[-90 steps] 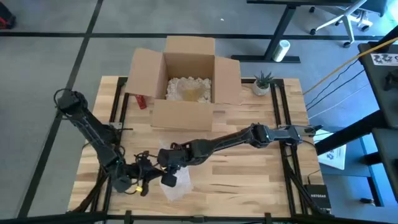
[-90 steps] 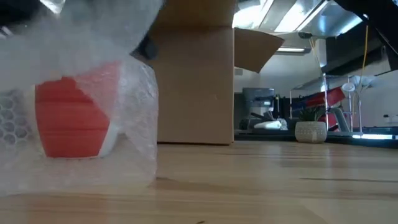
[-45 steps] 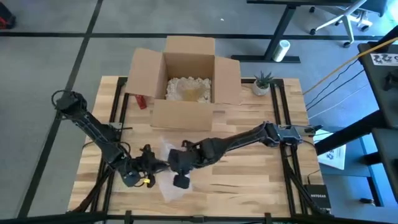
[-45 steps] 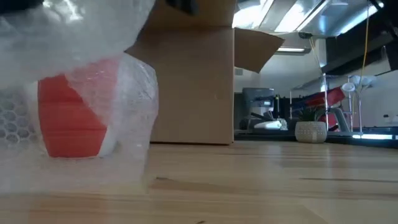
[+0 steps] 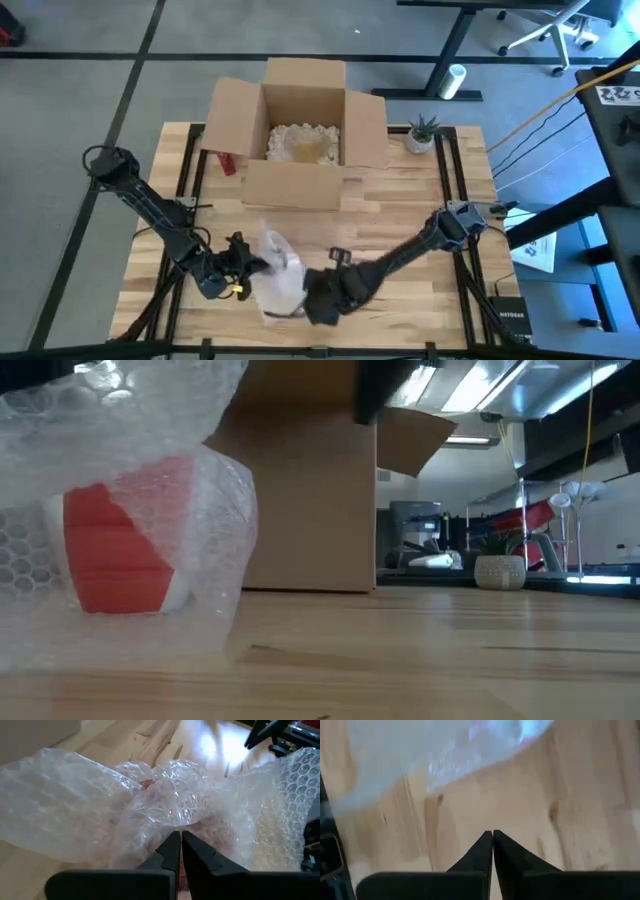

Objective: Wrap mug
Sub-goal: Wrap the red mug with bubble wrap

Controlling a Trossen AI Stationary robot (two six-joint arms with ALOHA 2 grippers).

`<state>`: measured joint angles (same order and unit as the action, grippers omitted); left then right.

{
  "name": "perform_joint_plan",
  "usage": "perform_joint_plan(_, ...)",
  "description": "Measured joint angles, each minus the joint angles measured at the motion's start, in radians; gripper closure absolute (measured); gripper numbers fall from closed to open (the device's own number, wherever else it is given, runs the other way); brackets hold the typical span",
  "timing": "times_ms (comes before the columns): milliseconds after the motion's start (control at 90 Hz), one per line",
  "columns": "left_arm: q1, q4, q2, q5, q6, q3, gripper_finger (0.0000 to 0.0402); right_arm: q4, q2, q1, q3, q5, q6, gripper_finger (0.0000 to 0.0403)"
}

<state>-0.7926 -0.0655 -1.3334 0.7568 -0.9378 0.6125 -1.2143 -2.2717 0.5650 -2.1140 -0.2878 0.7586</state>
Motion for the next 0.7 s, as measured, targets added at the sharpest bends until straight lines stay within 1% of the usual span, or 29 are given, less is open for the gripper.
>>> perform_joint_plan(100,-0.004,0.004,0.0,-0.018,-0.001,0.0,0.0401,0.116,0.035,0.047,0.134,0.005,0.044,0.0403)
perform_joint_plan(189,-0.013,0.006,0.0,-0.021,-0.003,0.0,0.0401,0.241,0.115,0.081,0.291,-0.009,0.12,0.0403)
perform_joint_plan(289,-0.013,0.005,0.0,-0.025,-0.005,0.0,0.0401,0.439,0.233,0.128,0.519,-0.06,0.215,0.0403)
perform_joint_plan(400,-0.013,0.007,0.0,-0.024,-0.005,-0.001,0.0401,0.623,0.368,0.191,0.809,-0.127,0.356,0.0403)
perform_joint_plan(500,-0.012,0.007,0.0,-0.025,-0.005,-0.001,0.0401,0.714,0.504,0.244,1.045,-0.188,0.492,0.0403)
perform_joint_plan(589,-0.01,0.007,0.0,-0.025,-0.005,-0.001,0.0401,0.794,0.579,0.259,1.212,-0.193,0.621,0.0403)
perform_joint_plan(644,-0.004,0.007,0.0,-0.025,-0.006,-0.001,0.0401,0.9,0.598,0.236,1.27,-0.195,0.628,0.0403)
perform_joint_plan(700,0.005,0.007,0.0,-0.024,-0.01,-0.001,0.0401,1.047,0.599,0.206,1.286,-0.195,0.538,0.0403)
